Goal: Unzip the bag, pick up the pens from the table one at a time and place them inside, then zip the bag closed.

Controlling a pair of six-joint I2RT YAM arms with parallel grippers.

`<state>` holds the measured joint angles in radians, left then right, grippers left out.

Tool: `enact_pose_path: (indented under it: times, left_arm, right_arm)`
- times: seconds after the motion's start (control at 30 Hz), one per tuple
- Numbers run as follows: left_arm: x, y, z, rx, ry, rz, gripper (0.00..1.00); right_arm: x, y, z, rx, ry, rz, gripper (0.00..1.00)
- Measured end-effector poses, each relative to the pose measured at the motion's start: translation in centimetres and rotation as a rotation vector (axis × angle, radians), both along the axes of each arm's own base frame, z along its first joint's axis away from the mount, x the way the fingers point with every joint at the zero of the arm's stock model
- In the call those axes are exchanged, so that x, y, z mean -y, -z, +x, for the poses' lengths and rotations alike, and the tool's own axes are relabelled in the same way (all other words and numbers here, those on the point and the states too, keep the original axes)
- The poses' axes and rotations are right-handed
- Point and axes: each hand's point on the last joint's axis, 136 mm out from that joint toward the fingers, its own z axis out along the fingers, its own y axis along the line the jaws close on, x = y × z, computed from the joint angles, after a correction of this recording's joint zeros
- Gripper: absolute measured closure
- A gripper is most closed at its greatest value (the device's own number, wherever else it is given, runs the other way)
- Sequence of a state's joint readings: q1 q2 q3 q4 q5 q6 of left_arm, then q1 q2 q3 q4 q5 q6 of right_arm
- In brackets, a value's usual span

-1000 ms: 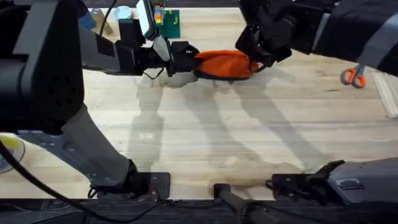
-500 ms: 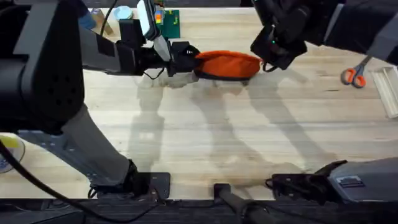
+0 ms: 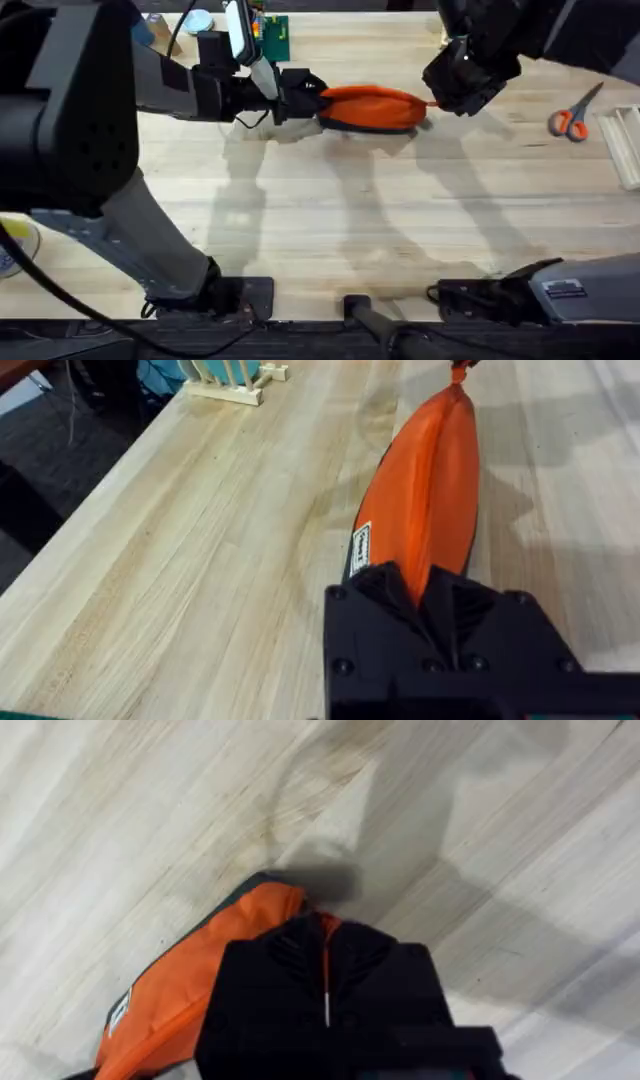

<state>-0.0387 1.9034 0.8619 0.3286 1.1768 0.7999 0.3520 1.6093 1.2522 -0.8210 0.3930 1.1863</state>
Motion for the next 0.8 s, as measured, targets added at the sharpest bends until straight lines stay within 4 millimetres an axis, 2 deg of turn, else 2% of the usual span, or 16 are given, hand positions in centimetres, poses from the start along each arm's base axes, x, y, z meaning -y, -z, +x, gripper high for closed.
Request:
enact_pose_path:
  times: [0.33,0.57,0.8]
  left_arm:
    - [0.0,-0.1,-0.1,0.0,0.004,-0.005,0.959]
    - [-0.2,-0.1,0.0,-0.001,0.001,-0.008,0.959]
    - [-0.3,-0.1,-0.1,-0.003,0.003,-0.011,0.959]
  right_arm:
    - [0.9,2.6,-0.8,0.032,0.117,0.055,0.97]
    - [1.2,5.2,-1.1,0.086,0.202,0.104,0.97]
    - [1.6,6.6,-2.0,0.116,0.293,0.148,0.97]
